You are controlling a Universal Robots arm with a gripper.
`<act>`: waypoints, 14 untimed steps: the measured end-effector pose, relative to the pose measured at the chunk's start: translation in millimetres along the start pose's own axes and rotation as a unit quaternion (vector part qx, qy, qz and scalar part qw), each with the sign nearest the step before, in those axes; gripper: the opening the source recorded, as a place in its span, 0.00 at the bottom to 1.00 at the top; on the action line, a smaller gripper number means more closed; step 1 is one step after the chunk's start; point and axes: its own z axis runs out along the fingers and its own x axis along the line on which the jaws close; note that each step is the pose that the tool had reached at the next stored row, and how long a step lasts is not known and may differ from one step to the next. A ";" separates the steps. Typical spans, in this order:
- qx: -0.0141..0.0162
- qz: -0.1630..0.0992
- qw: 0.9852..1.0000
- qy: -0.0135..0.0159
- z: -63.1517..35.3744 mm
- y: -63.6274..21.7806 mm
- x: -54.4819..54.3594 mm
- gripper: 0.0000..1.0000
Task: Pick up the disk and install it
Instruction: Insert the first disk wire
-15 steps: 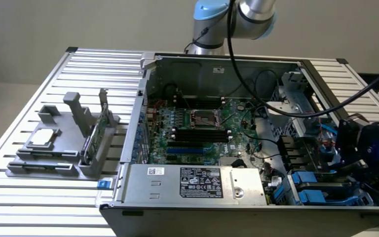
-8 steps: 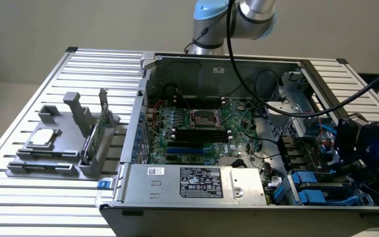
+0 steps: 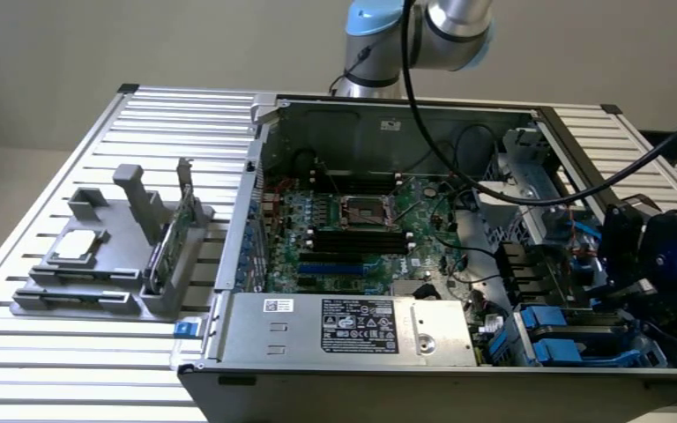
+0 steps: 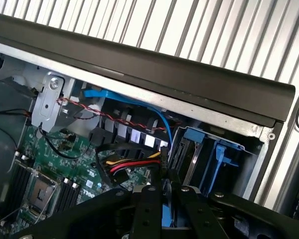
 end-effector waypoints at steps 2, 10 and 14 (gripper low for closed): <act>0.000 0.000 1.000 0.000 -2.4 -2.2 1.6 0.16; 0.005 -0.001 1.000 -0.018 -6.3 -9.5 6.0 0.16; 0.008 -0.002 0.999 -0.036 -7.6 -9.3 6.8 0.16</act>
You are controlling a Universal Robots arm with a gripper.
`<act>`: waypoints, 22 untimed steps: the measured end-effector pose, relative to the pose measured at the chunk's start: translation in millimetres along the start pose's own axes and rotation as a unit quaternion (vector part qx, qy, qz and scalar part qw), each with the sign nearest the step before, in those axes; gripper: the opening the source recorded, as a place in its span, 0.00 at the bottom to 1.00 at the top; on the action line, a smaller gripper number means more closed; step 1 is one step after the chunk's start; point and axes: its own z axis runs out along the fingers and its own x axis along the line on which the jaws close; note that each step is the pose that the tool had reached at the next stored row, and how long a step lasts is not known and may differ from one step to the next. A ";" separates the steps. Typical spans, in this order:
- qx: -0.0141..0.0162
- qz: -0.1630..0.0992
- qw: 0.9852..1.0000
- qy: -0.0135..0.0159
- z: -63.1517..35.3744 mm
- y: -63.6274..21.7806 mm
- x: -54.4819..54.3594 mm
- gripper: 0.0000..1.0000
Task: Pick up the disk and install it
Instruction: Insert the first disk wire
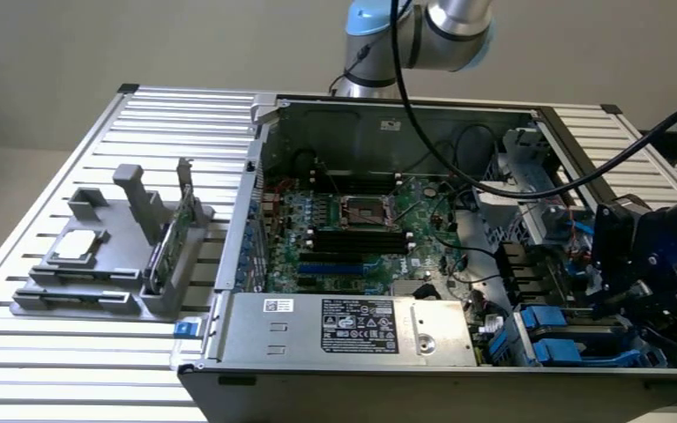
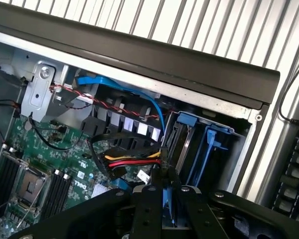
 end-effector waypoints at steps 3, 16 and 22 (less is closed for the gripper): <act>-0.001 0.009 1.000 -0.005 -0.8 0.1 0.1 0.16; -0.007 0.039 0.999 -0.014 2.7 2.3 14.0 0.16; -0.006 0.040 0.999 -0.023 5.0 4.7 22.1 0.16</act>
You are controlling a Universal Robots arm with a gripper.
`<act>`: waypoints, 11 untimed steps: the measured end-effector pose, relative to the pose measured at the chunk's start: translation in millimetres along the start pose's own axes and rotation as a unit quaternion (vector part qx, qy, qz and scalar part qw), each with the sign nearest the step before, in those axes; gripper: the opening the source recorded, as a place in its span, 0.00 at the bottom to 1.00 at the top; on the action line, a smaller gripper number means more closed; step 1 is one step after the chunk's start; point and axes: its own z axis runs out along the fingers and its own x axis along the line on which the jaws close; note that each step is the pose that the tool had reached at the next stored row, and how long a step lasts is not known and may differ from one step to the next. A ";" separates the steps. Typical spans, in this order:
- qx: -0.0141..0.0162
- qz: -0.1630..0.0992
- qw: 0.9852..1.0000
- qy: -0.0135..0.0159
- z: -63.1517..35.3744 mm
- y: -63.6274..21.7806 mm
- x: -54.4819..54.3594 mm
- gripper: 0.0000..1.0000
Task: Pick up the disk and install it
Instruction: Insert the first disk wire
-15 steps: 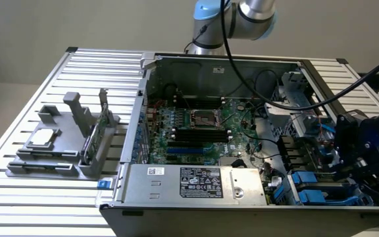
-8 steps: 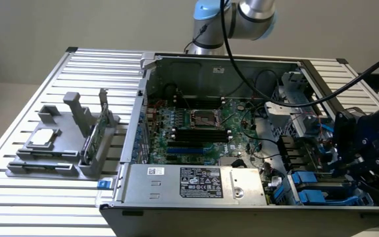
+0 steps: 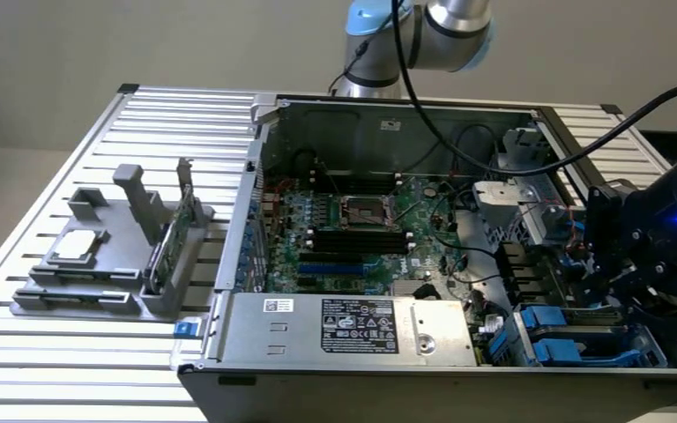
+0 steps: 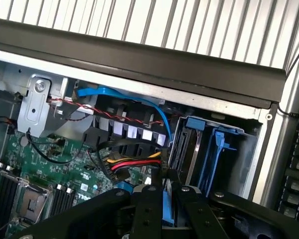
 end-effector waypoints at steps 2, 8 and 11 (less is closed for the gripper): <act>0.000 0.004 1.000 -0.005 0.1 0.0 0.2 0.16; -0.003 0.031 0.999 -0.017 1.4 -0.1 -0.1 0.16; -0.006 0.047 0.999 -0.020 2.6 0.0 -0.4 0.16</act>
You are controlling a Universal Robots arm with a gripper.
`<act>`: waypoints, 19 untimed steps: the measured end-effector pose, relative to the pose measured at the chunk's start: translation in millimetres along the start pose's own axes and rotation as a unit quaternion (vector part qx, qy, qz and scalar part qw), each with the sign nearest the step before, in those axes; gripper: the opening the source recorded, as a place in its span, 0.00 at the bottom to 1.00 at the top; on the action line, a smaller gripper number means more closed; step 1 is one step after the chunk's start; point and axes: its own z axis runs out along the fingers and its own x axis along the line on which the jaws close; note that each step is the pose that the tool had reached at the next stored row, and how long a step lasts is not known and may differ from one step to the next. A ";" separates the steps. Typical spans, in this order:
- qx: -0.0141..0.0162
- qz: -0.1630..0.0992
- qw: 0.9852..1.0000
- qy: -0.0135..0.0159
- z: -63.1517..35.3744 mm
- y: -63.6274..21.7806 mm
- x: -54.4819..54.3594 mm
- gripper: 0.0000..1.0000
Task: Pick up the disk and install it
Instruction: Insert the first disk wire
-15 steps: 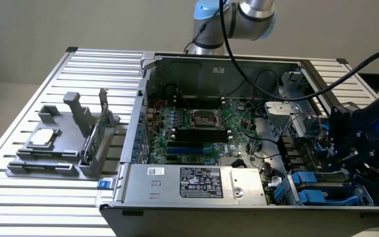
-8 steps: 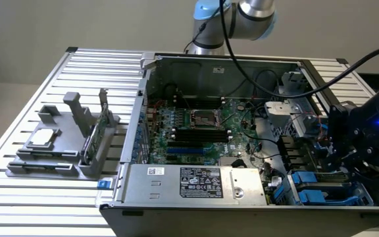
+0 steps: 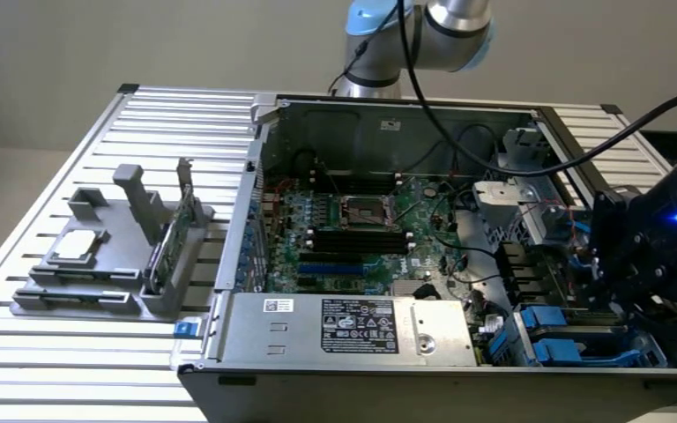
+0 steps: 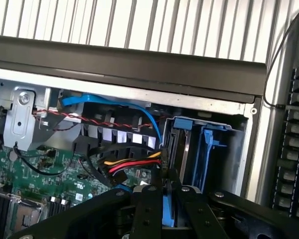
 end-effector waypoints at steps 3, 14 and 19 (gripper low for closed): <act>-0.002 0.012 1.000 -0.003 1.7 0.3 0.1 0.16; -0.003 0.025 1.000 -0.016 10.1 6.4 6.5 0.16; -0.003 0.028 0.999 -0.020 10.7 8.0 6.6 0.16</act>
